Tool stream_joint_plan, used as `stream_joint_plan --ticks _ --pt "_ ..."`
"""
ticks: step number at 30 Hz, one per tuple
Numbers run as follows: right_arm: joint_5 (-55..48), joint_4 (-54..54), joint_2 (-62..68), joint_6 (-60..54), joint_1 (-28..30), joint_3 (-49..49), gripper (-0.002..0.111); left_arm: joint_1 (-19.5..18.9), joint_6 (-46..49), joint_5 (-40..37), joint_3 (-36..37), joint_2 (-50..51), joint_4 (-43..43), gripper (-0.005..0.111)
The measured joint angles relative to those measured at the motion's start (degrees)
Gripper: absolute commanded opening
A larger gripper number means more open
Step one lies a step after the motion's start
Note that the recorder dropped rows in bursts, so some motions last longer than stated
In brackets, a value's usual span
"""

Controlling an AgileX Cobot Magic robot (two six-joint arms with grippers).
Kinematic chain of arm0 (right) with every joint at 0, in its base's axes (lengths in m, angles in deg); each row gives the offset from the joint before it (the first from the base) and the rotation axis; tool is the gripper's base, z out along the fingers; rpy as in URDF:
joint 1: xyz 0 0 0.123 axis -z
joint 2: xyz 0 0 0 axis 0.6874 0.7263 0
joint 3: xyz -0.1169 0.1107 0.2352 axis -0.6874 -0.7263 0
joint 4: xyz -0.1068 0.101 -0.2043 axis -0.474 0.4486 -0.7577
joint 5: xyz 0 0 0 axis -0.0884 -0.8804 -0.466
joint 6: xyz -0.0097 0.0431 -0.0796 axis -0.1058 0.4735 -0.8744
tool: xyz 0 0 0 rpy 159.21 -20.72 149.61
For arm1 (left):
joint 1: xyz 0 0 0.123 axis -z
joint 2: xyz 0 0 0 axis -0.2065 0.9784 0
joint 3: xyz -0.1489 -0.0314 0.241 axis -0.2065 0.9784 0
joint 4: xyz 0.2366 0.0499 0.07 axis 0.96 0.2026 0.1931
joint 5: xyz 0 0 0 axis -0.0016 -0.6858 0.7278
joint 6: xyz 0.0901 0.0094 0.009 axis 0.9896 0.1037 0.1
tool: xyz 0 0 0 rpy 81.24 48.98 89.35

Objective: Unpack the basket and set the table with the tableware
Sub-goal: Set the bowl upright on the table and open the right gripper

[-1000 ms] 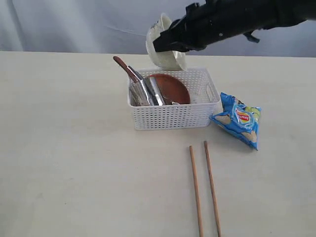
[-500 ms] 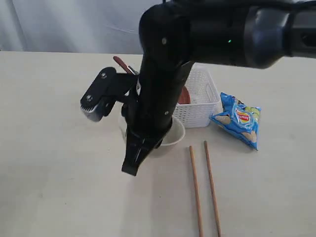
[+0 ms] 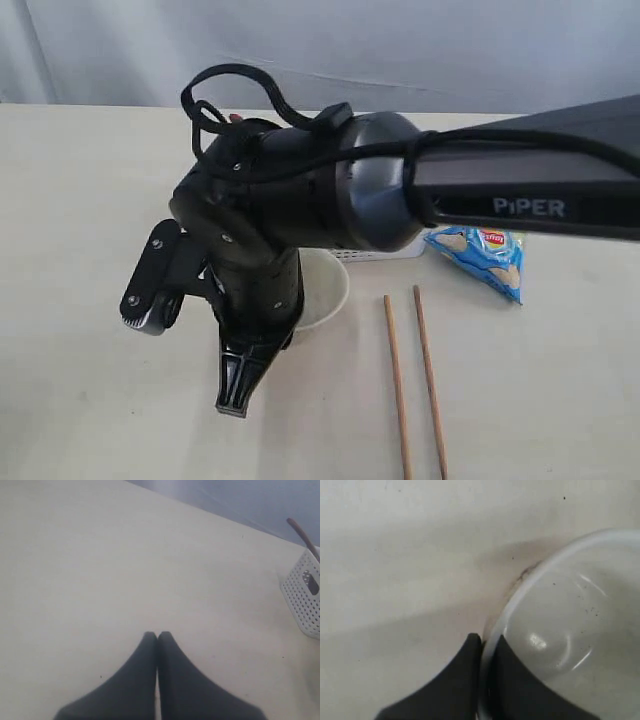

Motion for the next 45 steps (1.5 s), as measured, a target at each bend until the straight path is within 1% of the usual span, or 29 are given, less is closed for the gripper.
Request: stream_joint_plan --ticks 7,13,24,25,27,32,34,35,40,45 --pt "-0.2 -0.4 0.1 2.1 -0.1 -1.5 0.000 0.0 0.0 0.0 0.0 0.0 0.0 0.000" --pt "3.4 -0.8 0.1 2.8 -0.1 -6.2 0.000 0.0 0.0 0.0 0.0 0.0 0.0 0.000" --pt "5.6 -1.5 -0.1 4.9 -0.1 -7.0 0.001 0.0 0.0 0.0 0.0 0.0 0.0 0.000" --pt "5.7 -1.5 -0.1 4.9 -0.1 -7.0 0.004 0.0 0.0 0.0 0.0 0.0 0.0 0.000" --pt "5.8 -1.5 -0.1 5.2 -0.1 -7.0 0.015 0.0 0.0 0.0 0.0 0.0 0.0 0.000" --pt "5.8 -0.6 -0.3 5.2 -0.1 -7.1 0.054 0.0 0.0 0.0 0.0 0.0 0.0 0.000" --pt "5.9 -0.3 -0.7 5.2 -0.1 -7.1 0.062 0.0 0.0 0.0 0.0 0.0 0.0 0.000" --pt "6.0 -0.4 -1.0 5.3 -0.1 -7.1 0.063 0.0 0.0 0.0 0.0 0.0 0.0 0.000" --pt "6.0 -0.4 -3.2 5.5 -0.1 -7.1 0.063 0.0 0.0 0.0 0.0 0.0 0.0 0.000" --pt "6.0 -0.4 -9.9 5.7 0.0 -6.3 0.063 0.0 0.0 0.0 0.0 0.0 0.0 0.000"
